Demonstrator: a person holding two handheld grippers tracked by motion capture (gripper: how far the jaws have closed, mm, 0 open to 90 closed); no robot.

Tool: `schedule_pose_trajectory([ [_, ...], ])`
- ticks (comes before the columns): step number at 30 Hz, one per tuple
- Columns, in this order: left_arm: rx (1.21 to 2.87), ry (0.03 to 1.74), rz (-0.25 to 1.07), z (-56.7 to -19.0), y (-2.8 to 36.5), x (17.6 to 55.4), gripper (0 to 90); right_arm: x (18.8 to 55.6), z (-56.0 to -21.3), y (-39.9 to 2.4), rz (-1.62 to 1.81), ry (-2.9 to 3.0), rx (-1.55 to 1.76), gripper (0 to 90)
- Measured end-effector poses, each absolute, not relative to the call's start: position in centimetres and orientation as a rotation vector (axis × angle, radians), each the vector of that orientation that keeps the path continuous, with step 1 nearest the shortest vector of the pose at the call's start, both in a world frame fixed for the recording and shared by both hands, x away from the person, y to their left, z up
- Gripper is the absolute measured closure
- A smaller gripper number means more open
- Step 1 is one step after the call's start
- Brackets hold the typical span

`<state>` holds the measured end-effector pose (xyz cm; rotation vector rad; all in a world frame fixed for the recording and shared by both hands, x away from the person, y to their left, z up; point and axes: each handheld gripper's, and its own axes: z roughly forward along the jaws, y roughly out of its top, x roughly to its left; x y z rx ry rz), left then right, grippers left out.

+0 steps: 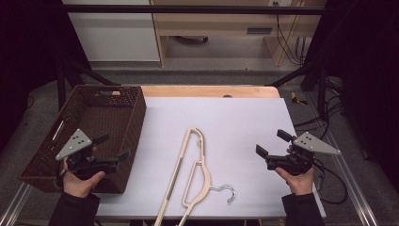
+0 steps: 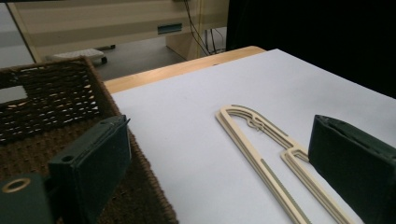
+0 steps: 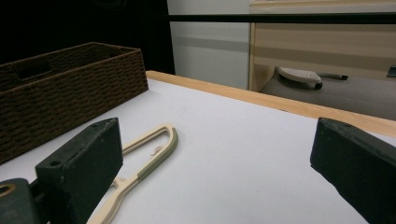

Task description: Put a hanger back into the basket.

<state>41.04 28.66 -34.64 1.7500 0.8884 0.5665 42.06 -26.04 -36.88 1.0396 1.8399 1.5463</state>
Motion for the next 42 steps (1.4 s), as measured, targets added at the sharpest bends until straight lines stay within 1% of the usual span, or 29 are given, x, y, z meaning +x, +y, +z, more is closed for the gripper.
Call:
schedule_pose_trajectory([
  [24,2.003,0.738,0.419,-37.1,19.6,40.0,7.3,42.2,-37.2,-25.2,1.525,1.893,1.024,2.7],
  [35,2.160,0.642,0.338,-39.1,15.0,39.1,10.6,42.3,-37.2,-25.0,1.527,1.897,1.021,2.7],
  [42,2.224,0.602,0.309,-40.2,13.0,38.9,14.3,42.3,-37.3,-25.0,1.526,1.899,1.020,2.8],
])
